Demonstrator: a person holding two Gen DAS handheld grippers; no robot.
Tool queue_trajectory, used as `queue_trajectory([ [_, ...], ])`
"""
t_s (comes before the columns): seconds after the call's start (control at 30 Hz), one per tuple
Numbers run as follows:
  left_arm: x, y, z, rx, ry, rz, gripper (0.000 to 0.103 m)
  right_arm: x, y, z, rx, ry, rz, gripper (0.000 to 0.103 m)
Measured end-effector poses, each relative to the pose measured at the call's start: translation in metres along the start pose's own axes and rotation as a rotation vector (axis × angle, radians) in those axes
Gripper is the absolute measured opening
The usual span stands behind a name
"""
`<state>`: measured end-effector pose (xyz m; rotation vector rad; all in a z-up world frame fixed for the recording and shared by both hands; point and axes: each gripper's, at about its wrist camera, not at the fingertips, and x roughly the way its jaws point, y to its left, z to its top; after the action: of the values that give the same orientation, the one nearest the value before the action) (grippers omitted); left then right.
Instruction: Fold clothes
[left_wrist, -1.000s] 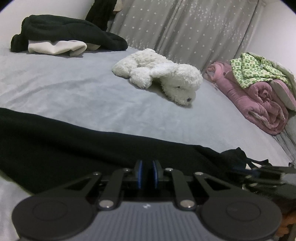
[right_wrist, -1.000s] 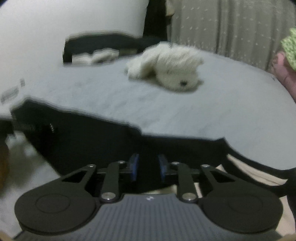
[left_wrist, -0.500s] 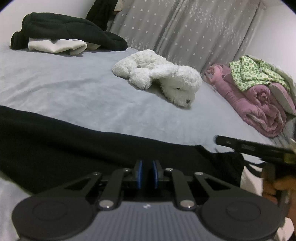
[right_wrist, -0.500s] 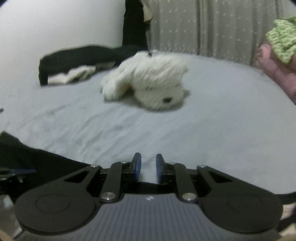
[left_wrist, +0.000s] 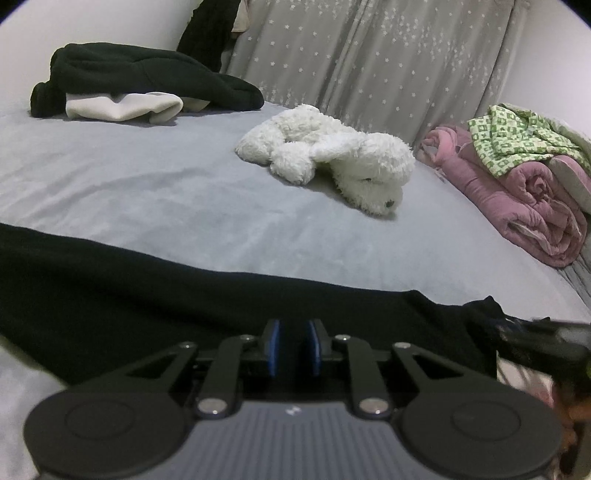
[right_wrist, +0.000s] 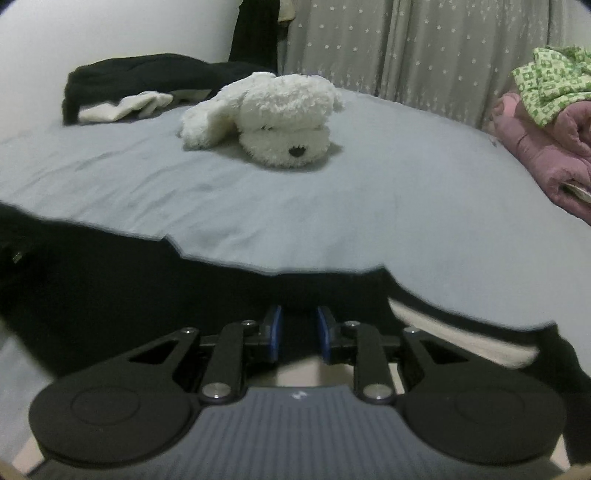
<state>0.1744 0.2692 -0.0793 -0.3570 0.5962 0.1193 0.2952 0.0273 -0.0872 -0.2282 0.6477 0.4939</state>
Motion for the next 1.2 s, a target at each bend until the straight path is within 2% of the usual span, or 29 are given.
queue_trajectory([
  [0.17, 0.001, 0.000, 0.000, 0.001, -0.002, -0.002, 0.018, 0.022, -0.014, 0.024, 0.096, -0.013, 0.002, 0.025],
  [0.23, 0.001, 0.002, 0.000, -0.005, -0.002, -0.006, 0.018, 0.019, -0.014, 0.027, 0.106, -0.018, -0.007, 0.027],
  [0.33, 0.001, 0.002, 0.000, -0.008, -0.002, -0.008, 0.019, -0.004, -0.009, 0.020, 0.091, -0.037, -0.007, 0.035],
  [0.5, 0.002, 0.001, -0.001, 0.002, -0.006, -0.004, 0.019, -0.046, -0.009, 0.003, 0.048, -0.033, -0.047, 0.040],
  [0.57, 0.003, 0.001, -0.001, 0.007, -0.007, -0.005, 0.019, -0.065, -0.013, -0.007, 0.058, -0.033, -0.060, 0.045],
  [0.7, 0.005, 0.006, 0.001, -0.014, -0.009, -0.016, 0.019, -0.104, -0.023, -0.031, 0.088, -0.022, -0.097, 0.048],
  [0.9, 0.008, -0.004, -0.004, 0.044, -0.032, 0.017, 0.020, -0.154, -0.034, -0.063, 0.156, 0.028, -0.155, 0.052],
  [1.0, 0.010, -0.005, -0.007, 0.055, -0.051, 0.013, 0.024, -0.173, -0.041, -0.077, 0.209, 0.048, -0.149, 0.053],
  [1.13, 0.009, -0.009, -0.006, 0.080, -0.050, 0.010, 0.034, -0.196, -0.050, -0.085, 0.234, 0.026, -0.175, 0.055],
  [1.2, 0.006, -0.020, -0.007, 0.136, -0.048, 0.029, 0.048, -0.204, -0.055, -0.082, 0.252, 0.008, -0.186, 0.059],
])
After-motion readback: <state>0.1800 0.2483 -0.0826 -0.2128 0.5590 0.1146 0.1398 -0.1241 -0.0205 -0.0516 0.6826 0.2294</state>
